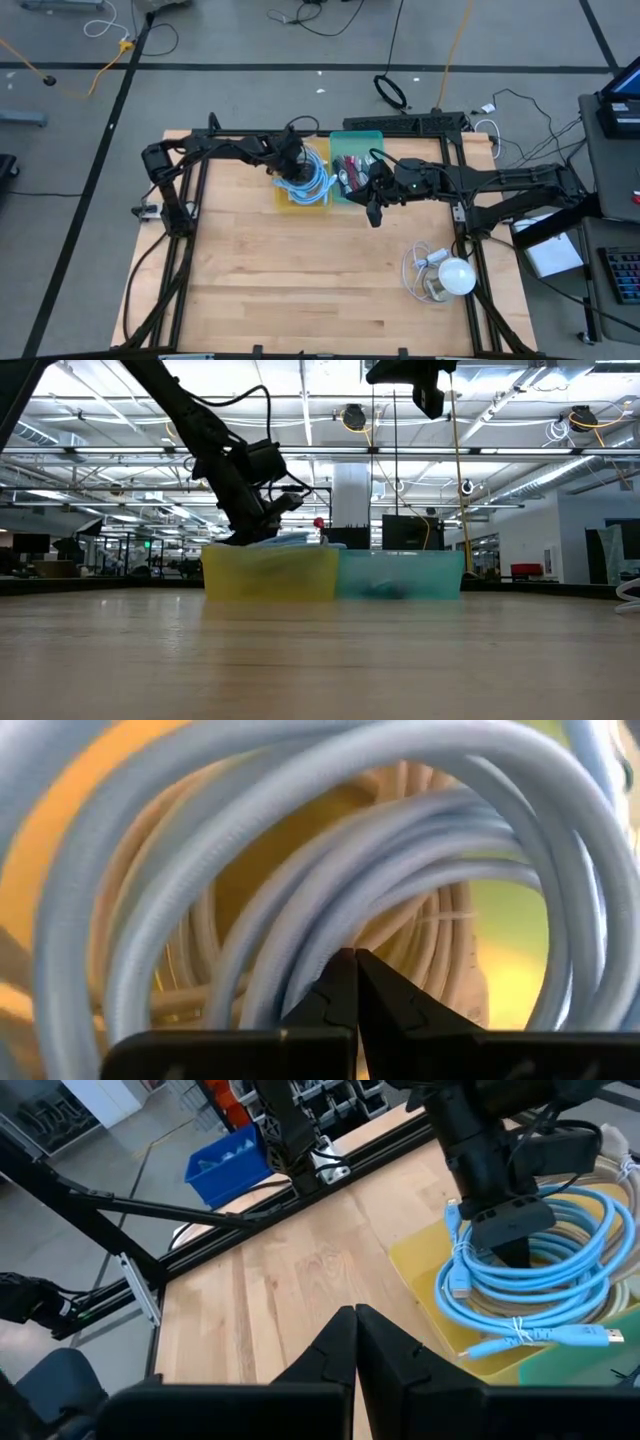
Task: Pick and place USB-C Cables
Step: Adjust the large charger cables in the yellow bin
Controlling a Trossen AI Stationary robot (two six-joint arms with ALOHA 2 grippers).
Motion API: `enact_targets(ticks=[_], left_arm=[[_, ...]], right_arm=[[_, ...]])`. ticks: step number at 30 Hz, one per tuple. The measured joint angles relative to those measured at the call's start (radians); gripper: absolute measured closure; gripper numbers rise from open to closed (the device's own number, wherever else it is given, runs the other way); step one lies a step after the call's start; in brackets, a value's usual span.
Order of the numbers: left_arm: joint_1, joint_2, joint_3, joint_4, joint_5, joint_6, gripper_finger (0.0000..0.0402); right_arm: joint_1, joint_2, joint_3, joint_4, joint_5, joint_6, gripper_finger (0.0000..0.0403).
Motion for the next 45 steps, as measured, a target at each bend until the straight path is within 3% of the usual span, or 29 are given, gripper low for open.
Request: enact_targets(ticks=[12,18,20,31,38,45], left_arm=[[0.001,-0.165,0.0,0.013,-0.06,-0.018,0.0401],[0.033,-0.197,0.002,0.021,-0.258,0.02,0.0401],[0.065,-0.196,0.003,0.03,-0.281,0.022,0.0401],[0.201,-0.183,0.003,0.048,-0.287,0.089,0.0401],[0.234,-0.172,0.013,0.145,-0.273,0.102,0.0401],[0.25,-0.118,0.013,0.142,-0.237,0.103,0.0401]], right_arm=[[0.0,0.0,0.0,0.007,0.0,-0.005,0.0403],[0.0,0.0,0.0,0.013,0.0,-0.006,0.0403],[0.0,0.0,0.0,0.013,0.0,-0.006,0.0403],[0.0,0.0,0.0,0.013,0.001,-0.004,0.0403],[0.0,0.0,0.0,0.013,0.006,0.004,0.0403],[0.0,0.0,0.0,0.012,0.008,0.016,0.0403]])
